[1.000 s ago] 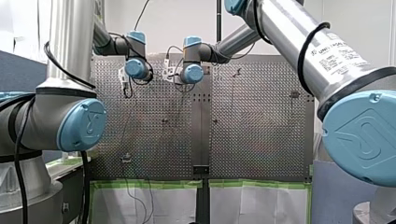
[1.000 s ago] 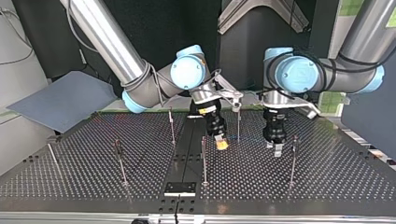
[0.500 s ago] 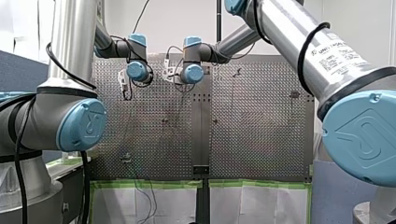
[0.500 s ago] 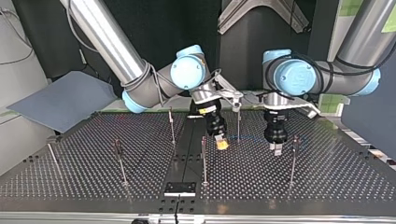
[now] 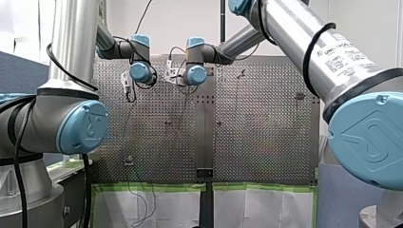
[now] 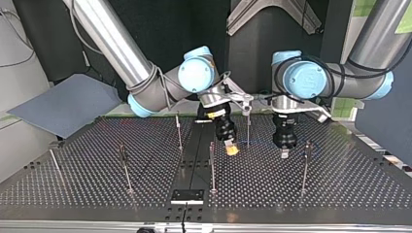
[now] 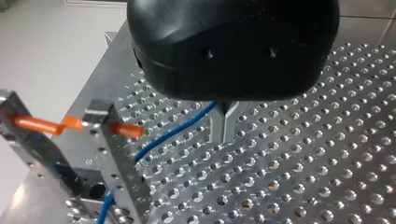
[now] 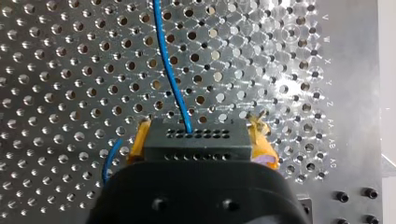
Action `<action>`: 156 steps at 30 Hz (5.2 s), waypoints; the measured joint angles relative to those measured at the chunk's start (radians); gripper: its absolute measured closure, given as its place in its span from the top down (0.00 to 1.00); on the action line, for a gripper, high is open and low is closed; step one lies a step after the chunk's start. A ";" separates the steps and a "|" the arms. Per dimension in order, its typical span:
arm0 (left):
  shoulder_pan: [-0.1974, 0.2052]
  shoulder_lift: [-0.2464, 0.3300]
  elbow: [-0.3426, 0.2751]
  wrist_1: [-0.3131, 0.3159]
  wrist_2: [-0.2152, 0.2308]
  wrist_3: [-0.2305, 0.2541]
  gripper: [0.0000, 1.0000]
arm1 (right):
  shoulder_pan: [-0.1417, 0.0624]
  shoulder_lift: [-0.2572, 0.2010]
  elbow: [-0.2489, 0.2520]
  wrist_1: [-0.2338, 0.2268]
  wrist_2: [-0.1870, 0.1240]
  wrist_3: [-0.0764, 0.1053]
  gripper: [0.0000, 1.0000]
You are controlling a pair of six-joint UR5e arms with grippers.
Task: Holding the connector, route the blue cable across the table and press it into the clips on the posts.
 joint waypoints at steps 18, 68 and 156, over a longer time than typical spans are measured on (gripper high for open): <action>-0.019 0.001 -0.155 0.018 -0.067 0.008 0.01 | -0.003 0.002 0.128 -0.005 0.006 -0.001 0.00; -0.090 -0.159 -0.340 0.188 -0.110 -0.004 0.01 | -0.014 0.003 0.322 -0.008 -0.038 0.004 0.00; 0.051 -0.344 -0.030 0.108 0.066 -0.031 0.98 | -0.204 0.039 0.298 -0.055 -0.157 0.024 0.00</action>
